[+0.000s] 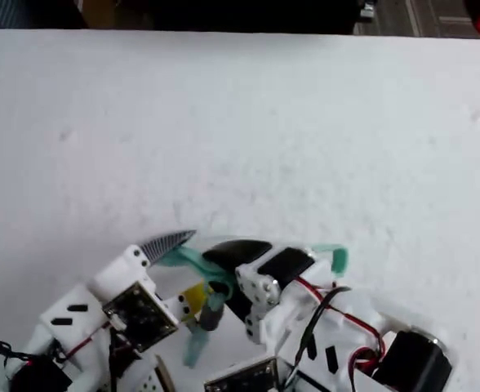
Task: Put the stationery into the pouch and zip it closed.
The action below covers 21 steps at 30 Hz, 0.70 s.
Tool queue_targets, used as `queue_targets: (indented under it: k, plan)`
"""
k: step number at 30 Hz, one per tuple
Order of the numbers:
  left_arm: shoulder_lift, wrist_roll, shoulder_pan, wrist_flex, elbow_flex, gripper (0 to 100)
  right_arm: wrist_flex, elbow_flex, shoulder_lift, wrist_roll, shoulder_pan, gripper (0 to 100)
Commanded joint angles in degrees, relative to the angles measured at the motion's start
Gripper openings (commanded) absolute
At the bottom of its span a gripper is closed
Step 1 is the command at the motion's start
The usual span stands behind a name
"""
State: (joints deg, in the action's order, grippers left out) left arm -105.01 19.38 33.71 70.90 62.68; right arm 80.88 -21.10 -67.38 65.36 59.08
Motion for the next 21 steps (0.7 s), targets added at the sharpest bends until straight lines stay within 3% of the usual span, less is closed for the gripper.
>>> queue_targets:
  k: [1,3,7,14,21]
  plan:
    - [0.31,0.26,2.15,-2.02,-0.79,10,-0.13,0.35,-0.22,1.14,0.92,1.5]
    - [0.31,0.18,2.77,-3.96,-0.79,1,0.31,0.26,-0.22,1.05,0.92,1.6]
    - [0.31,-0.18,2.77,-7.03,-0.79,3,1.36,0.26,-0.31,1.05,0.57,1.6]
    - [0.31,-15.38,2.42,-10.9,-0.35,2,0.84,-0.7,-0.31,0.88,-3.82,1.9]
    - [0.31,-14.33,0.31,-11.34,1.32,2,-0.57,-4.66,-0.22,-4.75,-5.93,19.0]
